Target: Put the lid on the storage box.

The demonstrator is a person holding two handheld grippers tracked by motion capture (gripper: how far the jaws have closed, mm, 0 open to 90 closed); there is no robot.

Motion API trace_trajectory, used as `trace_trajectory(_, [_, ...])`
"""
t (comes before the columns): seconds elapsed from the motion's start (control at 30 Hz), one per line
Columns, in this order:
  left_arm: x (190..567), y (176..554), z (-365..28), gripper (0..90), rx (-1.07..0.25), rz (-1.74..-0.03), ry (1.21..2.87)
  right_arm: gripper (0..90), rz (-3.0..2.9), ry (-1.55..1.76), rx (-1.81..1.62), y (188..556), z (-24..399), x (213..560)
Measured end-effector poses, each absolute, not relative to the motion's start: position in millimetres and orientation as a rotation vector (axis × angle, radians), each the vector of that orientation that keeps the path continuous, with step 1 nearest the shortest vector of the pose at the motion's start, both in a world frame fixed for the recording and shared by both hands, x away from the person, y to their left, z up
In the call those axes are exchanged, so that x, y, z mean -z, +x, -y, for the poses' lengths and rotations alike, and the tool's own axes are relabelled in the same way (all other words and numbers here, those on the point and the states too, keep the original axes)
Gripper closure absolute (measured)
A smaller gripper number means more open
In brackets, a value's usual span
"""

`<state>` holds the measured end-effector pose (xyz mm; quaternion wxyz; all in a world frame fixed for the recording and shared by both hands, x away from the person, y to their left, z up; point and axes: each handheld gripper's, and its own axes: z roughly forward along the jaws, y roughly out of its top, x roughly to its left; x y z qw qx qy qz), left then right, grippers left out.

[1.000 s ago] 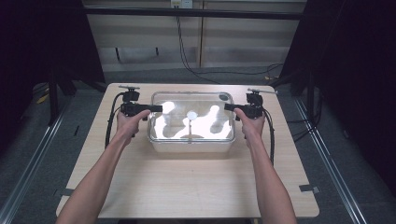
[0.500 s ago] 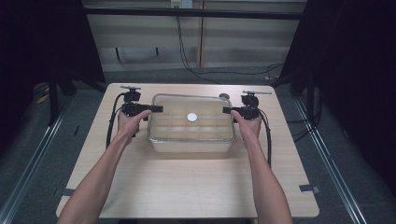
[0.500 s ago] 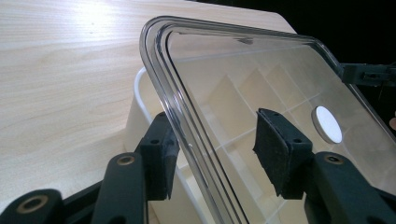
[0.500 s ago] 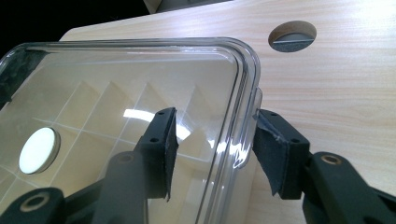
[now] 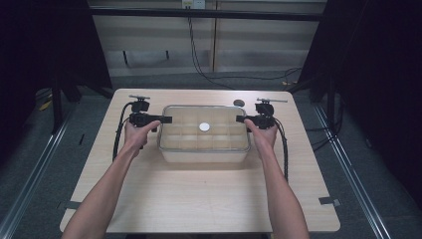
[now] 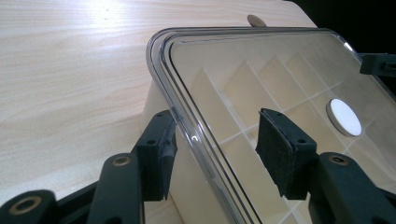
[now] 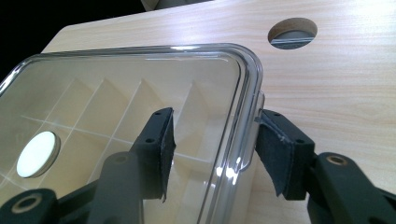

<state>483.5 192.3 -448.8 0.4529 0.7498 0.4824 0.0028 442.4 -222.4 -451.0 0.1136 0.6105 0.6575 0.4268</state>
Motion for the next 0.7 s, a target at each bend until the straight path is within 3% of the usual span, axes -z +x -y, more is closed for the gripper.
trace_trajectory(0.17, [450, 483, -190, 42.8, -0.008, -1.208, 1.854, 40.5, -1.944, 1.783, -1.234, 441, 222, 451])
trace_trajectory(0.33, [451, 476, -196, 32.5, -0.02, -1.221, 1.862, 34.4, -1.97, 1.749, -1.233, 435, 224, 446])
trace_trajectory(0.7, [445, 454, -213, 21.0, -0.034, -1.169, 1.85, 27.0, -1.951, 1.692, -1.302, 412, 237, 437])
